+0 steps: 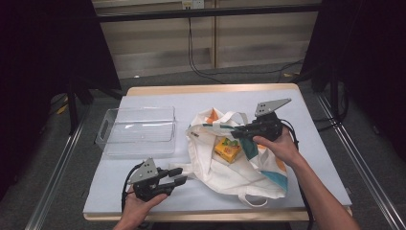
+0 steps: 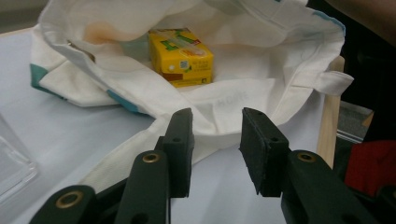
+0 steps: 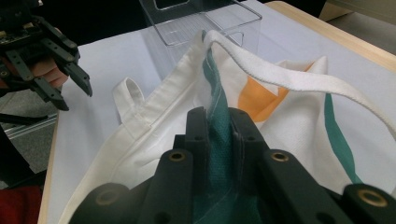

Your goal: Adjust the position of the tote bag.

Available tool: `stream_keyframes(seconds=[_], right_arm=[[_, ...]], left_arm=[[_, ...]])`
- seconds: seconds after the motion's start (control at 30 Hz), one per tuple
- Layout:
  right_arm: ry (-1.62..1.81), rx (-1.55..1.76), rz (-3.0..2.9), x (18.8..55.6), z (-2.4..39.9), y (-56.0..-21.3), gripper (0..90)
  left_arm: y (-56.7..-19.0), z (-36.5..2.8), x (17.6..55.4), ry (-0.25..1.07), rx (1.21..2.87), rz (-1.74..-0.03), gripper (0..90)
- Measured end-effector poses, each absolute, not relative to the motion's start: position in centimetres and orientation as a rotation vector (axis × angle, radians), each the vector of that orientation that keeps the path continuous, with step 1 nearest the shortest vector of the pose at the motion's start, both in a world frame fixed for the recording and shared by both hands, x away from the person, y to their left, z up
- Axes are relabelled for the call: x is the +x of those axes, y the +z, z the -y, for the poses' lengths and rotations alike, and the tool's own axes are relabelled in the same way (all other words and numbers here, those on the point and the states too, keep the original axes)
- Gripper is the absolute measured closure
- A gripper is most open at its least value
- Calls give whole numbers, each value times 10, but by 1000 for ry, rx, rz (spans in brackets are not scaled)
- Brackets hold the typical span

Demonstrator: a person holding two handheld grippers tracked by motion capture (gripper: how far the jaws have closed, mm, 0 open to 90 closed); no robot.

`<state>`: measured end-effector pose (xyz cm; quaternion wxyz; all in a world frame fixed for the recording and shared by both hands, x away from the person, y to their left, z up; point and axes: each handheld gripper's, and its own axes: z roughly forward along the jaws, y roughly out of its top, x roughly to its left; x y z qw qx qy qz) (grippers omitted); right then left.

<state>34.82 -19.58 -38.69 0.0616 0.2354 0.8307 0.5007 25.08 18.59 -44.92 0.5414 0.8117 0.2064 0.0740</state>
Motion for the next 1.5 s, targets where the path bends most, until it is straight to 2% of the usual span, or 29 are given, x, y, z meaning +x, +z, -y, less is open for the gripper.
stream_keyframes(seconds=[0.2,0.4,0.87,1.27,1.4,1.5], right_arm=[[1516,729,-2497,350,202,-386,789],[1505,736,-2498,352,203,-388,789],[1511,762,-2492,358,211,-389,790],[1478,797,-2490,370,220,-387,792],[1465,820,-2482,375,224,-389,793],[1453,840,-2479,379,230,-390,793]], left_arm=[[-449,-177,253,124,1926,-484,689],[-450,-161,255,119,1963,-426,690],[-459,-136,259,54,2037,-384,652],[-450,-113,252,21,2040,-305,632],[-455,-103,254,5,2058,-292,599],[-453,-95,253,-8,2091,-277,525]])
